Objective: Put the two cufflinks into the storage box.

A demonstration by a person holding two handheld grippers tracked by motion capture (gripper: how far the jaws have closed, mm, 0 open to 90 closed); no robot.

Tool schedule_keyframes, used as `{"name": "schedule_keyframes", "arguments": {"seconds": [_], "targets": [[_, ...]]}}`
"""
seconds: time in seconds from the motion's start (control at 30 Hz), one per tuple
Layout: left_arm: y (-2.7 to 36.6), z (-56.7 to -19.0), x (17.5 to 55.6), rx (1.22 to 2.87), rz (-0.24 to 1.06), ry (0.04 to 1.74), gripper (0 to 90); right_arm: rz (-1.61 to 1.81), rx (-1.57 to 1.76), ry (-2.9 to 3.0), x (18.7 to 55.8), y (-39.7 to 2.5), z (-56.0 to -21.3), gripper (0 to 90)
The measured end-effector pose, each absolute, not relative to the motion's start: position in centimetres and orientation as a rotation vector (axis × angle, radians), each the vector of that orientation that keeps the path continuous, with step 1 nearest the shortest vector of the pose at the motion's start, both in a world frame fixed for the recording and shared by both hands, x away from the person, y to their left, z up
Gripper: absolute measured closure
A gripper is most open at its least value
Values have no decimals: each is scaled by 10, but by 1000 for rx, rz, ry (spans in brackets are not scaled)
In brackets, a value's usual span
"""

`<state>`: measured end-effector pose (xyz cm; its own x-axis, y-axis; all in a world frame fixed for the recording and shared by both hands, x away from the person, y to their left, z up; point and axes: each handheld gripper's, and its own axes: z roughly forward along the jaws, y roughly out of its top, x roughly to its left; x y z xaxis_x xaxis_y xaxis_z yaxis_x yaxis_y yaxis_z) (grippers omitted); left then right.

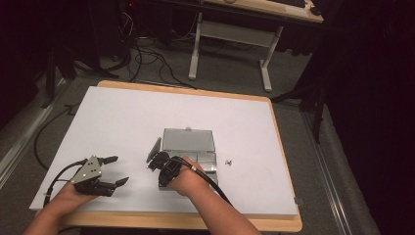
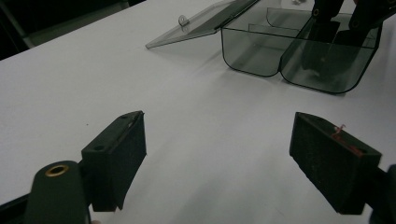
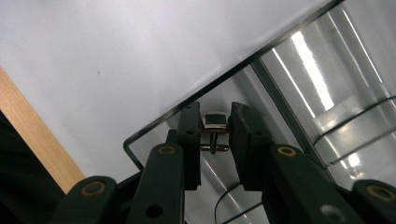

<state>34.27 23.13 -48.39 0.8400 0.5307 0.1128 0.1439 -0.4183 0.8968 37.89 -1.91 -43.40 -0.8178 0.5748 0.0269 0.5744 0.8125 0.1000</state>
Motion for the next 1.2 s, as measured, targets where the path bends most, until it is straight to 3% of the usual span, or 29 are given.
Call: {"name": "schedule_keyframes", "arguments": {"seconds": [0.4, 0.67, 1.2], "targets": [[231, -484, 343, 1979, 468, 500, 191, 191, 949, 2970, 379, -21, -438, 709], [231, -484, 342, 1979, 470, 500, 191, 259, 974, 2956, 378, -31, -415, 708], [231, -484, 342, 1981, 477, 500, 191, 235, 1135, 2849, 373, -98, -379, 761]]}}
